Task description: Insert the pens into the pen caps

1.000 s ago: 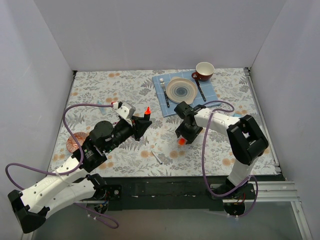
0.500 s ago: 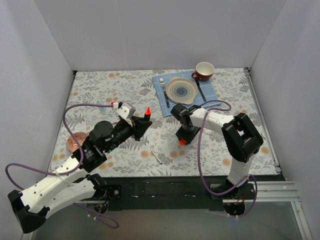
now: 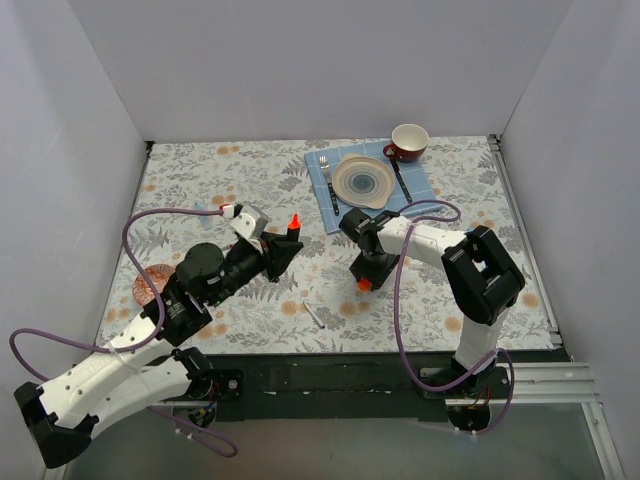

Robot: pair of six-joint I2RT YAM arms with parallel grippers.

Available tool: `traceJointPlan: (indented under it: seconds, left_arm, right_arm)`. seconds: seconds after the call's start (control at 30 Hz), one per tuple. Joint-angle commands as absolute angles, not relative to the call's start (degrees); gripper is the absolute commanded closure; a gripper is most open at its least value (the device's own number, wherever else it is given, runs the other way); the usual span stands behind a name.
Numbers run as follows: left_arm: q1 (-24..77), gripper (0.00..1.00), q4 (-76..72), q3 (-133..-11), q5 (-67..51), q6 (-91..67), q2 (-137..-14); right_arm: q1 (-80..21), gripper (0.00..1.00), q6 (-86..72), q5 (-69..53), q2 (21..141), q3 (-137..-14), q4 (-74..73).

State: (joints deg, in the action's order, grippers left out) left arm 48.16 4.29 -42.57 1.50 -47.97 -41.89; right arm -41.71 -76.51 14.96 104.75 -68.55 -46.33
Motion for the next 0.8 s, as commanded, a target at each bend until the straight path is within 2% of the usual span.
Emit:
traceJointPlan:
  seconds: [0.0,0.07,0.17,0.27,0.3,0.6,0.77]
  left_arm:
    - [48.16,1.00,3.78,-42.36,1.58,-48.08,-40.52]
    - [48.16,1.00,3.78,-42.28,1.67,-48.08,-40.34]
    - [48.25,1.00,3.87,-42.27,1.67,-48.16,-40.52]
    - [48.25,1.00,3.78,-42.19,1.58,-48.25,-40.87]
    - [48.25,1.00,4.04,-42.27,1.58,-48.25,-41.04]
    - [48.60,1.00,5.44,-43.68,1.23,-54.48,-42.89]
    - [48.60,1.00,7.47,-42.63,0.18,-61.60,-43.86]
  right_arm:
    - [-42.10,0.52,-78.92,16.70,106.61,-68.56,-48.34]
    - [-42.10,0.54,-79.01,16.53,106.70,-68.38,-47.99]
    - [-42.10,0.62,-78.75,16.61,106.52,-67.25,-46.76]
    - [-42.10,0.82,-76.82,18.19,104.86,-64.18,-43.25]
    - [-42.10,0.98,-76.12,18.28,103.46,-62.94,-41.76]
    - [-42.01,0.99,-66.37,24.95,92.39,-56.87,-36.56]
    - [-42.10,0.99,-50.83,21.74,85.97,-51.52,-27.10]
